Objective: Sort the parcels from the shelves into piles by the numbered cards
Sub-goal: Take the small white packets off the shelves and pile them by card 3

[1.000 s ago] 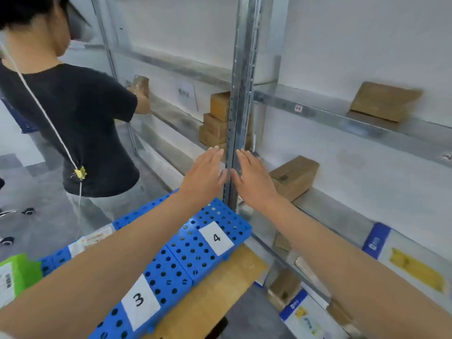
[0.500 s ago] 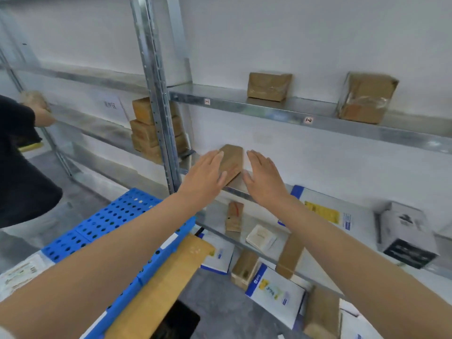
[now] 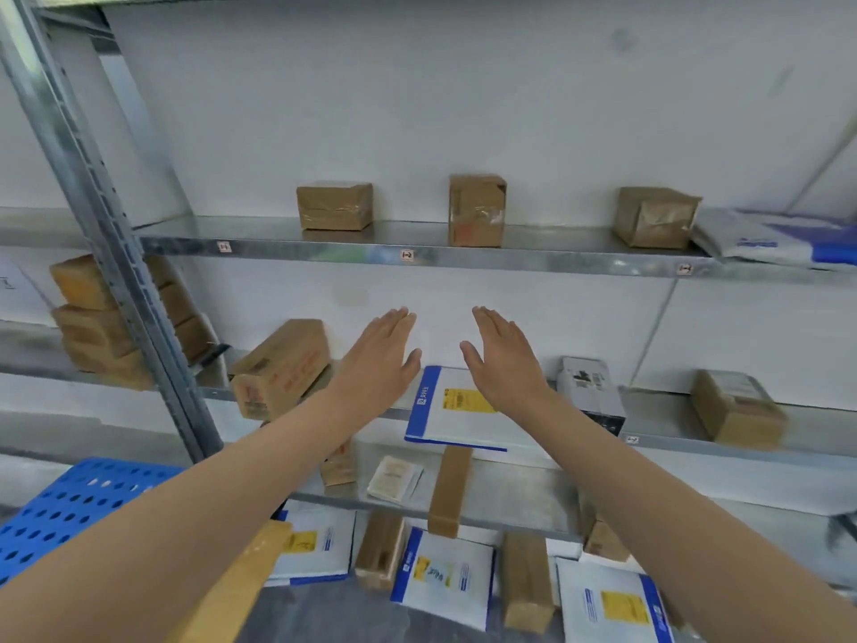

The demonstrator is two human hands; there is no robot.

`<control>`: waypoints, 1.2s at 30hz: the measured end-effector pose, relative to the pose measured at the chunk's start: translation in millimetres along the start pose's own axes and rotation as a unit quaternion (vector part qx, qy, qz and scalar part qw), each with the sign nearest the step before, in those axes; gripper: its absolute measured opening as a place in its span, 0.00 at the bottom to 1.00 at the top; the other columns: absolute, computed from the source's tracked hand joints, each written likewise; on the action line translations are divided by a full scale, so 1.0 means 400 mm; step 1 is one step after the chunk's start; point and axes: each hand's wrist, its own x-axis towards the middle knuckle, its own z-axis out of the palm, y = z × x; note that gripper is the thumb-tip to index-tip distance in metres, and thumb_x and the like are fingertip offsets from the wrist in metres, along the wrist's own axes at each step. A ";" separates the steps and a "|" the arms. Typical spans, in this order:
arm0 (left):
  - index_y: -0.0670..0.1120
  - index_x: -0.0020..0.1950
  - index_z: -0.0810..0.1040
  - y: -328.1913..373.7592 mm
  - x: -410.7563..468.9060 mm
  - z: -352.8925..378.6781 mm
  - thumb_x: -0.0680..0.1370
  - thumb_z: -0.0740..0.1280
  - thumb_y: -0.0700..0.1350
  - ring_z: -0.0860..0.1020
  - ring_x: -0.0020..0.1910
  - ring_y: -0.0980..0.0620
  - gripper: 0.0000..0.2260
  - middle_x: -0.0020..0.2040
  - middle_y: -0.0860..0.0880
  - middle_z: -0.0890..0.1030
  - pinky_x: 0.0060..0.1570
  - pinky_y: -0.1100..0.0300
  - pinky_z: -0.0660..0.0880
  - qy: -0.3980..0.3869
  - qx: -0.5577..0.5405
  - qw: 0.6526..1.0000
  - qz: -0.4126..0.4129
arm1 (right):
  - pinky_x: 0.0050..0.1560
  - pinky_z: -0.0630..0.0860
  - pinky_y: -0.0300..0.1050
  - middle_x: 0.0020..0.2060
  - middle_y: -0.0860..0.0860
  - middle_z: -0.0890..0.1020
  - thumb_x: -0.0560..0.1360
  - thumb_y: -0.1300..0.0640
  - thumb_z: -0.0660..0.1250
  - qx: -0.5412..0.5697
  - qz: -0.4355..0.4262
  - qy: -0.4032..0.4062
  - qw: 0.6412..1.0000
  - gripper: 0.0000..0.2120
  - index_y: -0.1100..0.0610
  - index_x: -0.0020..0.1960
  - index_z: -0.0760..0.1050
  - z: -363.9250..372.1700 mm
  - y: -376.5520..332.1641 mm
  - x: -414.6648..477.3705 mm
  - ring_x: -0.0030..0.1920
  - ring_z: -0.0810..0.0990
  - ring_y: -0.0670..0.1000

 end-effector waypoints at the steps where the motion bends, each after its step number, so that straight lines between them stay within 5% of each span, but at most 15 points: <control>1: 0.46 0.78 0.55 0.016 0.011 0.004 0.83 0.56 0.50 0.53 0.77 0.52 0.25 0.79 0.49 0.55 0.74 0.60 0.51 -0.002 -0.008 1.000 0.008 | 0.77 0.49 0.47 0.77 0.54 0.59 0.83 0.51 0.54 -0.002 0.009 0.007 1.000 0.26 0.59 0.78 0.54 -0.013 0.011 -0.009 0.77 0.56 0.52; 15: 0.47 0.78 0.55 0.037 0.063 0.100 0.83 0.57 0.51 0.53 0.77 0.51 0.25 0.79 0.50 0.55 0.74 0.57 0.54 -0.057 -0.080 0.994 0.051 | 0.77 0.49 0.46 0.77 0.54 0.58 0.83 0.51 0.53 -0.019 0.081 0.019 0.996 0.26 0.59 0.78 0.53 -0.035 0.058 -0.049 0.77 0.55 0.52; 36: 0.46 0.78 0.57 -0.258 -0.108 0.324 0.82 0.55 0.51 0.57 0.76 0.52 0.24 0.77 0.49 0.59 0.74 0.57 0.56 -0.160 -0.084 0.983 -0.043 | 0.75 0.48 0.42 0.77 0.52 0.56 0.83 0.52 0.54 0.054 0.055 -0.102 0.992 0.26 0.58 0.78 0.51 0.343 -0.095 0.017 0.77 0.53 0.51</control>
